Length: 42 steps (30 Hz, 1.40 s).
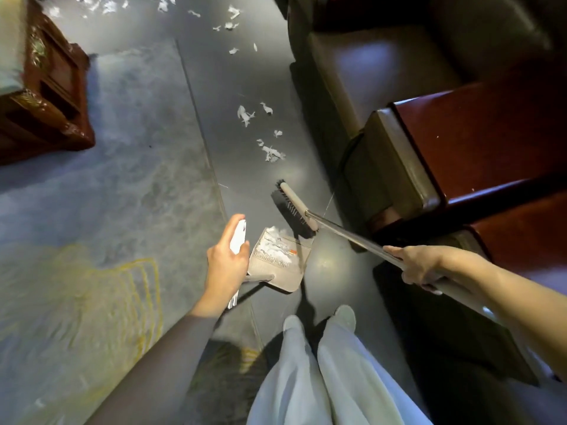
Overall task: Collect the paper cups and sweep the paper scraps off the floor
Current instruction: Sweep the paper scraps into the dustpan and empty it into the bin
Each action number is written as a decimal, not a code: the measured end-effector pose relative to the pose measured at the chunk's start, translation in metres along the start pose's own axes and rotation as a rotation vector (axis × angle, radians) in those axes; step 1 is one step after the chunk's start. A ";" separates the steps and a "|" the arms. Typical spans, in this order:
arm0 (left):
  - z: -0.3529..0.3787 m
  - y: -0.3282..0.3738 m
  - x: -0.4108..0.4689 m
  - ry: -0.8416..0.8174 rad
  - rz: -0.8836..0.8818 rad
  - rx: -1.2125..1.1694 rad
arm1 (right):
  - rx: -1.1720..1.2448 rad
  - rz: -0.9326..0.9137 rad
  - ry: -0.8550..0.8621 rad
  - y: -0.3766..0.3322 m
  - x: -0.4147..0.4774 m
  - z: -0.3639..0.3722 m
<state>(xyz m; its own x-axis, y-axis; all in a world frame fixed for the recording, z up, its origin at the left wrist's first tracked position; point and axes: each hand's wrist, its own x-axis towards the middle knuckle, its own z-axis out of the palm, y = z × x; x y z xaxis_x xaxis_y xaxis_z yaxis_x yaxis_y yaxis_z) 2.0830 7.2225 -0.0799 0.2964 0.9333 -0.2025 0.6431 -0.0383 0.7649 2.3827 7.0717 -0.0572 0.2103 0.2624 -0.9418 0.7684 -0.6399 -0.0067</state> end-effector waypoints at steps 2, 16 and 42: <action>0.003 -0.002 -0.011 -0.003 0.012 0.014 | -0.004 0.041 0.024 0.010 -0.004 0.011; 0.029 -0.002 -0.018 0.005 0.037 0.004 | -0.007 -0.045 -0.058 -0.022 0.035 0.061; 0.030 0.036 0.078 0.039 0.076 -0.029 | 0.007 -0.054 0.106 -0.027 0.038 -0.076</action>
<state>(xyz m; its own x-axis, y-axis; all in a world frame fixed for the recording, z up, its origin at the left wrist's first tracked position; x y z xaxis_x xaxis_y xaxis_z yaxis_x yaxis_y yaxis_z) 2.1500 7.2830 -0.0865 0.3153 0.9415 -0.1194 0.5985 -0.0996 0.7949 2.4157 7.1537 -0.0676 0.2320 0.3709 -0.8992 0.7758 -0.6282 -0.0589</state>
